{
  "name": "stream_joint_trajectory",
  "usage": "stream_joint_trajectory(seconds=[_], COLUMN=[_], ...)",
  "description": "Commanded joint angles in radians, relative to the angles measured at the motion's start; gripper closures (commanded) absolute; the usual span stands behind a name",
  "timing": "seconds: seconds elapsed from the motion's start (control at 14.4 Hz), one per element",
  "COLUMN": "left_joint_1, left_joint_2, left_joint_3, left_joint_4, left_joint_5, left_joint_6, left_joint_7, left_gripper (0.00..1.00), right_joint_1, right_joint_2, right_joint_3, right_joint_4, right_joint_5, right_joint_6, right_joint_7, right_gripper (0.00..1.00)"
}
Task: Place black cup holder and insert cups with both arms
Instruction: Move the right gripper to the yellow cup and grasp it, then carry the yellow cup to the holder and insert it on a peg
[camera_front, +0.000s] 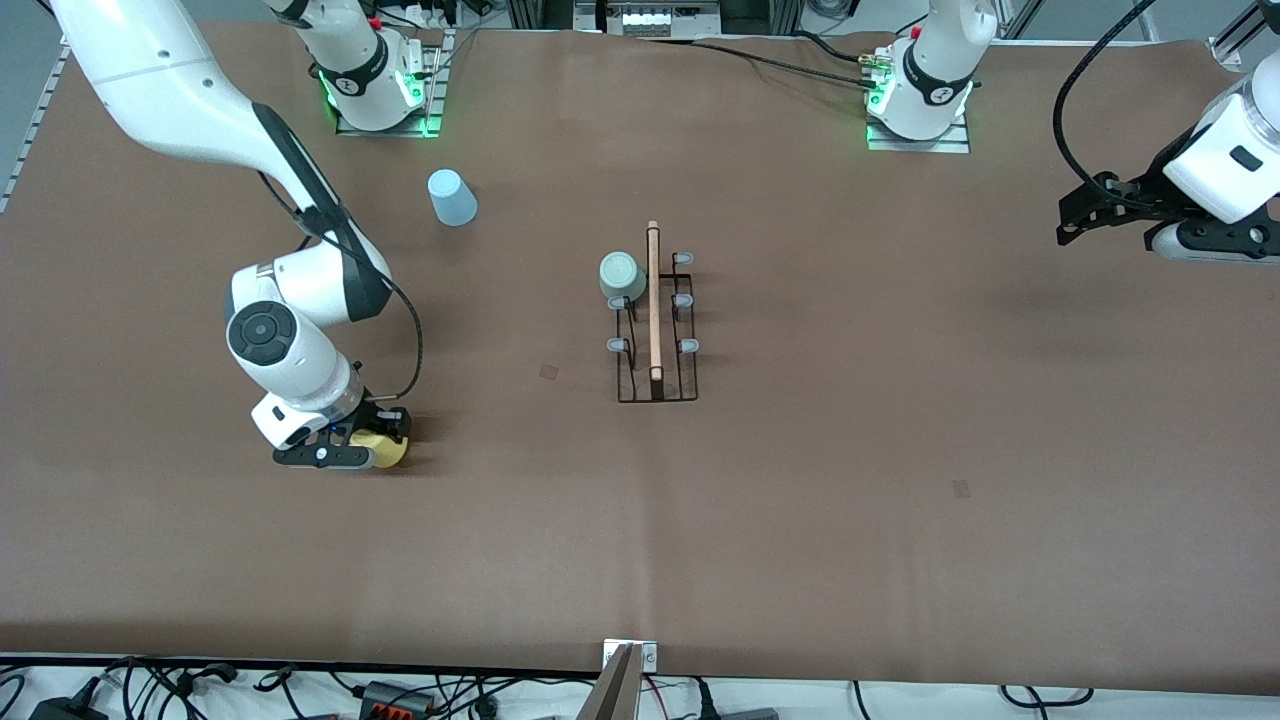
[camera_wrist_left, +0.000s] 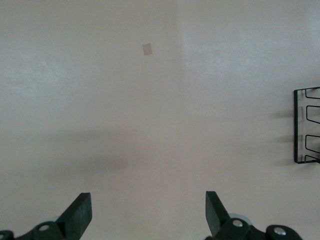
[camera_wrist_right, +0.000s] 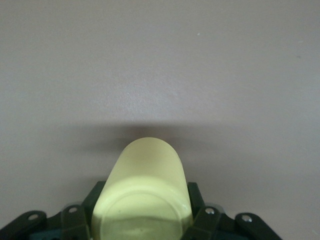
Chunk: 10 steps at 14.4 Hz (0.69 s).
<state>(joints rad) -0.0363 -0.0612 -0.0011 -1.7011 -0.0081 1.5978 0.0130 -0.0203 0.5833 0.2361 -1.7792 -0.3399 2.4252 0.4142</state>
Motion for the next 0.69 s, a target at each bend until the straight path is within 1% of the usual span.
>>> stream_joint_trajectory(seconds=[0.0,0.07,0.21,0.28,0.42,0.63], left_joint_1=[0.0,0.0,0.0,0.0,0.001,0.001], left_joint_2=[0.014,0.014,0.014,0.014,0.012,0.014], left_joint_3=[-0.002,0.0,0.0,0.0,0.0,0.0], left_joint_4=[0.034,0.034,0.034,0.034,0.034,0.034], left_joint_5=[-0.021,-0.021,-0.021,-0.021,-0.021,-0.021], left_joint_6=[-0.026,-0.026,-0.026,-0.026,-0.027,-0.027], left_joint_7=[-0.007,-0.007,-0.005,-0.005,-0.005,-0.005], left_gripper=[0.0,0.0,0.0,0.0,0.0,0.0], right_joint_1=[0.048,0.074,0.15,0.195,0.287,0.377], right_joint_2=[-0.156,-0.198,-0.232,-0.237,-0.224,-0.183], right_joint_3=[0.014,0.041,0.055,0.055,0.055,0.057], right_joint_4=[-0.022,-0.011,0.038,0.061,0.121,0.141], right_joint_5=[0.04,0.121,0.273,0.288,0.283,0.283], right_joint_6=[-0.163,-0.202,-0.225,-0.225,-0.219,-0.193], right_joint_7=[0.081,0.153,0.283,0.39,0.58,0.71], right_gripper=[0.95,0.95,0.95,0.95,0.95,0.94])
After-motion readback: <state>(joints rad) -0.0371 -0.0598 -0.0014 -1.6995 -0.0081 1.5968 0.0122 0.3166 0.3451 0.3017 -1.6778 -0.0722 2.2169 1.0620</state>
